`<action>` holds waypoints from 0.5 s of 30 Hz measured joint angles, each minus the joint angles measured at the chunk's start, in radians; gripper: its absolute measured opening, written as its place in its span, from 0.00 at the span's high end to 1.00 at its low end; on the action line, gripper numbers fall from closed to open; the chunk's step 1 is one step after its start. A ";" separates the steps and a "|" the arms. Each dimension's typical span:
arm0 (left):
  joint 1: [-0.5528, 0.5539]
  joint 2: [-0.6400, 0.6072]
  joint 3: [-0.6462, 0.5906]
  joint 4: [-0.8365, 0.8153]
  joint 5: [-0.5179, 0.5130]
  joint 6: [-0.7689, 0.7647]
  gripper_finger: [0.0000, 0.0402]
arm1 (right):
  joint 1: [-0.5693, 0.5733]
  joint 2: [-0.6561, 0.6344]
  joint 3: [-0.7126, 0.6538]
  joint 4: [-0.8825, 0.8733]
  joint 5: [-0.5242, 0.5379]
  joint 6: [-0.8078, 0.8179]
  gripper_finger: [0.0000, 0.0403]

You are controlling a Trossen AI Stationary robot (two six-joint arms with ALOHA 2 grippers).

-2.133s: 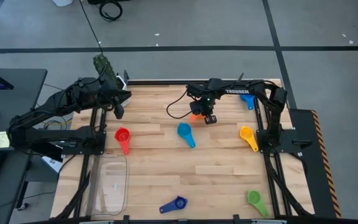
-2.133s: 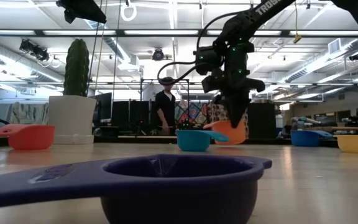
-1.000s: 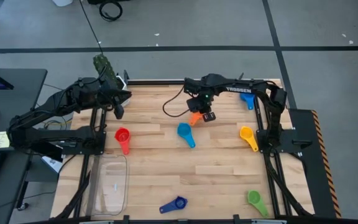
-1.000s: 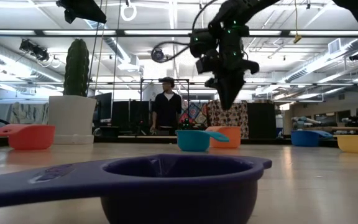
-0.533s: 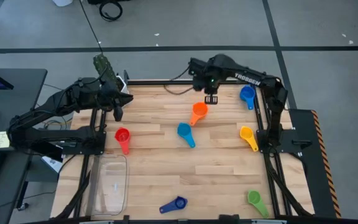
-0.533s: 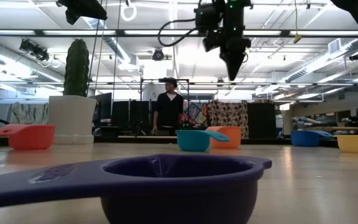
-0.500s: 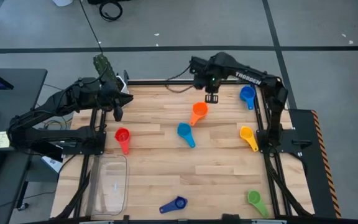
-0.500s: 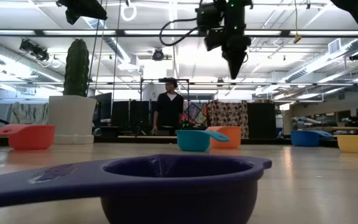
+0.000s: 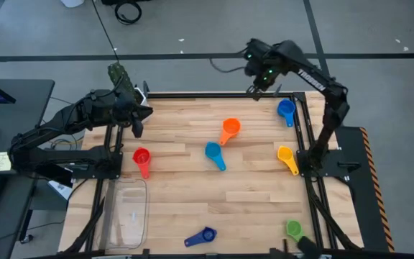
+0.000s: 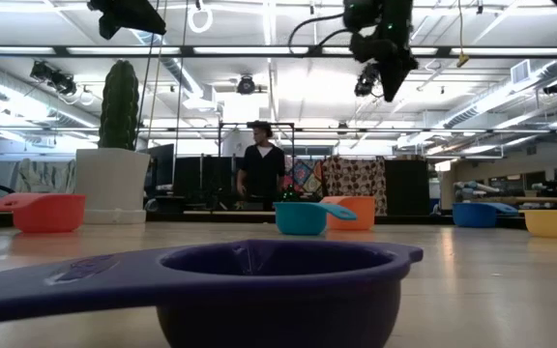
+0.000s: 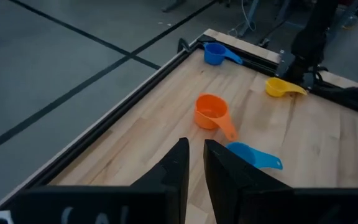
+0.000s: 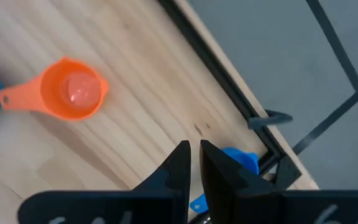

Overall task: Nest measuring cups in basket
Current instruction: Stack the blue measuring cup on top of the orange measuring cup

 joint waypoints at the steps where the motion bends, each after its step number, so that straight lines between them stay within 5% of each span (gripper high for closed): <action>1: 0.000 0.000 0.000 0.000 0.000 -0.013 0.87 | -0.011 -0.012 0.000 0.001 0.000 0.015 0.90; 15: 0.000 0.000 0.000 -0.024 -0.016 -0.092 0.87 | -0.129 -0.164 0.000 0.001 -0.041 0.118 0.90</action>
